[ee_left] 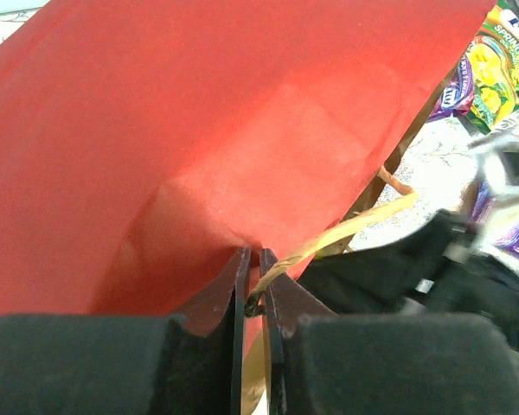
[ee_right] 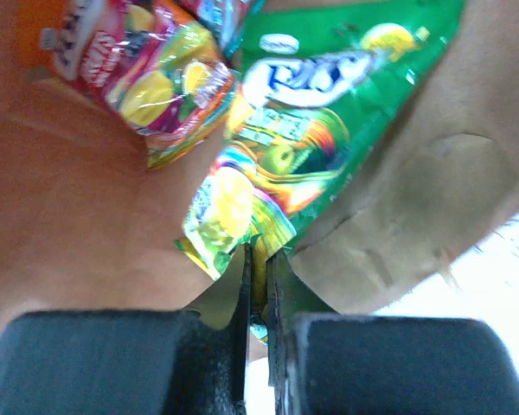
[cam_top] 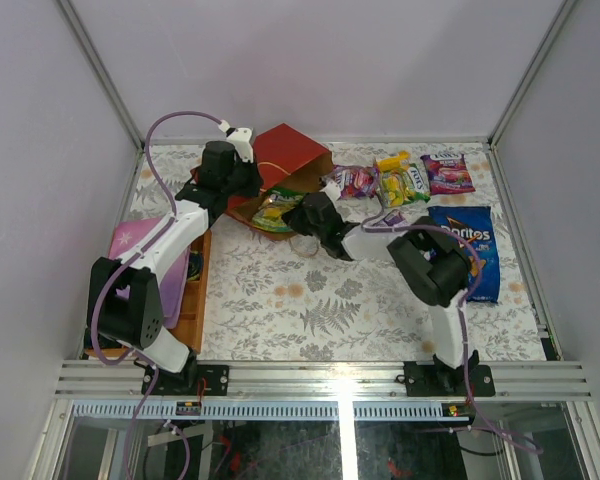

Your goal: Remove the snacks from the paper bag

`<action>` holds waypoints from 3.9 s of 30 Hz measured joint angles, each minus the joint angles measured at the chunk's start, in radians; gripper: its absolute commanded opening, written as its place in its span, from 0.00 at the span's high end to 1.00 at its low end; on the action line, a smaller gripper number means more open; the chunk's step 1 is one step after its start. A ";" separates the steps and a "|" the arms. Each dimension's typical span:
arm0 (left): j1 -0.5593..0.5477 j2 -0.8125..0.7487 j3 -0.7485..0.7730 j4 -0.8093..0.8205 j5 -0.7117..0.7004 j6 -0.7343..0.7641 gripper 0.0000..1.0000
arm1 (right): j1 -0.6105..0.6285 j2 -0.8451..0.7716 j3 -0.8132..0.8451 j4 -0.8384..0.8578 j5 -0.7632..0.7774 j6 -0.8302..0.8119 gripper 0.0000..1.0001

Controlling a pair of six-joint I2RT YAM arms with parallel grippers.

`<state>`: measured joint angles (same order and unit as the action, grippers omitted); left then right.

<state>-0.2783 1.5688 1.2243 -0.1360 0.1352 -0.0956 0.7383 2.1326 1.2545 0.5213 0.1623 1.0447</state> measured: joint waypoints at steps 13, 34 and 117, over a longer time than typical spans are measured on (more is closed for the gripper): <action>0.011 0.009 0.000 0.000 -0.007 0.006 0.93 | 0.001 -0.884 -0.451 -0.242 0.071 -0.340 1.00; 0.011 0.037 0.000 -0.001 -0.022 0.011 0.93 | 0.001 -1.276 -0.578 -0.880 0.261 -0.445 0.08; 0.011 0.062 0.010 -0.026 -0.046 0.029 0.94 | -0.072 -0.696 -0.566 -0.084 -0.167 -0.370 0.09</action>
<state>-0.2672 1.6306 1.2343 -0.1616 0.0891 -0.0669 0.6659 1.4364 0.6888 0.4370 -0.0048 0.6743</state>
